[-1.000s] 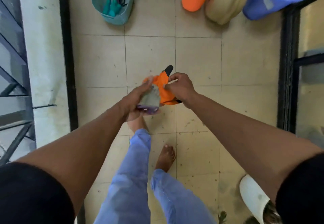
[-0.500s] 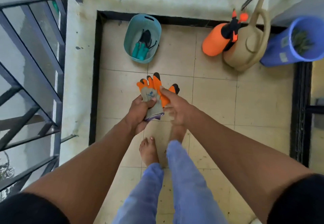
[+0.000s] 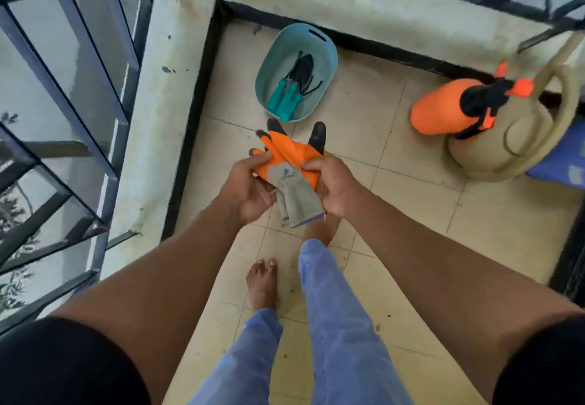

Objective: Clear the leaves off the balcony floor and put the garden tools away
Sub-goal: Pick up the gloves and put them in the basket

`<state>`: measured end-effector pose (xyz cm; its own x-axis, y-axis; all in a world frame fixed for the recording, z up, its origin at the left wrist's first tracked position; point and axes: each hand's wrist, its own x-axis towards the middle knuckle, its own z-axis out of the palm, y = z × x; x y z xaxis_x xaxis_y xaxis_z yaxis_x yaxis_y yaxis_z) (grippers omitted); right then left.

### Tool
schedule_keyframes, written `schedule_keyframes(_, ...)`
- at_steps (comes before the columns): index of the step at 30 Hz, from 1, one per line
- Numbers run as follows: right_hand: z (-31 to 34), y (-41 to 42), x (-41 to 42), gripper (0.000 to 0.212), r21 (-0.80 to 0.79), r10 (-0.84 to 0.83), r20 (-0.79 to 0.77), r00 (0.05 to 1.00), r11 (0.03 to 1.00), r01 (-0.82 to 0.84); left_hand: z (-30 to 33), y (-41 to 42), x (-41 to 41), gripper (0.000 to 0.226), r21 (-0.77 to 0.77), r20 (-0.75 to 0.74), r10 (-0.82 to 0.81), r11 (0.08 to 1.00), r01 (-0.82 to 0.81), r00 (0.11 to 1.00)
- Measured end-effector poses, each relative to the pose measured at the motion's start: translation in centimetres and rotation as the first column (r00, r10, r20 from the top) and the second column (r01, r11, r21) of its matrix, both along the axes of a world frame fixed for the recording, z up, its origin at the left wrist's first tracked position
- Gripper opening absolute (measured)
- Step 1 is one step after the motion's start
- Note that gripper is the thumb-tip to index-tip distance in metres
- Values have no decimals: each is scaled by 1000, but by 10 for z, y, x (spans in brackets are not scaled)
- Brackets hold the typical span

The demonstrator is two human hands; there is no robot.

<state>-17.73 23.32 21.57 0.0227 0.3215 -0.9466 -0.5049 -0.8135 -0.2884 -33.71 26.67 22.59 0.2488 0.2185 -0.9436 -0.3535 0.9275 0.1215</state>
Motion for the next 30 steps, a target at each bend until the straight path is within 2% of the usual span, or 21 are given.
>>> schedule_keyframes(1, -2, 9, 3, 48, -5, 60, 11, 998, 998, -59, -6, 12, 2, 23, 11, -32, 34, 999, -33, 999)
schedule_keyframes(3, -9, 25, 8, 58, -29, 193, 124, 973, 981, -190, -22, 35, 12, 53, 46, -201, 36, 999, -28, 979)
schedule_keyframes(4, -11, 33, 11, 67, -51, 229, 182, 956, 973, -223, -29, 44, 17, 69, 65, -302, 23, 998, -4, 953)
schedule_keyframes(6, -21, 45, 17, 85, -15, 272, 234, 934, 961, -276, -41, 60, 28, 85, 102, -431, 2, 994, 46, 903)
schedule_keyframes(8, -27, 58, 23, 83, 81, 319, 240, 917, 935, -347, -55, 75, 36, 89, 115, -436, 8, 992, 46, 900)
schedule_keyframes(10, -31, 72, 28, 70, 164, 326, 193, 926, 919, -357, -67, 88, 41, 92, 128, -416, 3, 990, 55, 909)
schedule_keyframes(13, -39, 91, 39, 66, 190, 303, 129, 944, 927, -323, -83, 107, 48, 86, 155, -429, -85, 974, 166, 899)
schedule_keyframes(17, -60, 114, 58, 67, 205, 258, 241, 936, 929, -309, -98, 133, 63, 81, 258, -435, -212, 902, 347, 875)
schedule_keyframes(21, -90, 146, 67, 65, 245, 243, 405, 882, 900, -360, -119, 169, 69, 92, 396, -518, -265, 768, 503, 813)
schedule_keyframes(24, -128, 164, 67, 67, 186, 341, 591, 731, 825, -534, -143, 182, 70, 99, 363, -648, -345, 644, 673, 680)
schedule_keyframes(29, -169, 168, 62, 65, -74, 599, 740, 307, 526, -847, -197, 196, 70, 93, 251, -751, -456, 473, 844, 479)
schedule_keyframes(30, -174, 166, 63, 64, -129, 628, 745, 224, 466, -875, -212, 187, 57, 82, 146, -825, -450, 415, 898, 342)
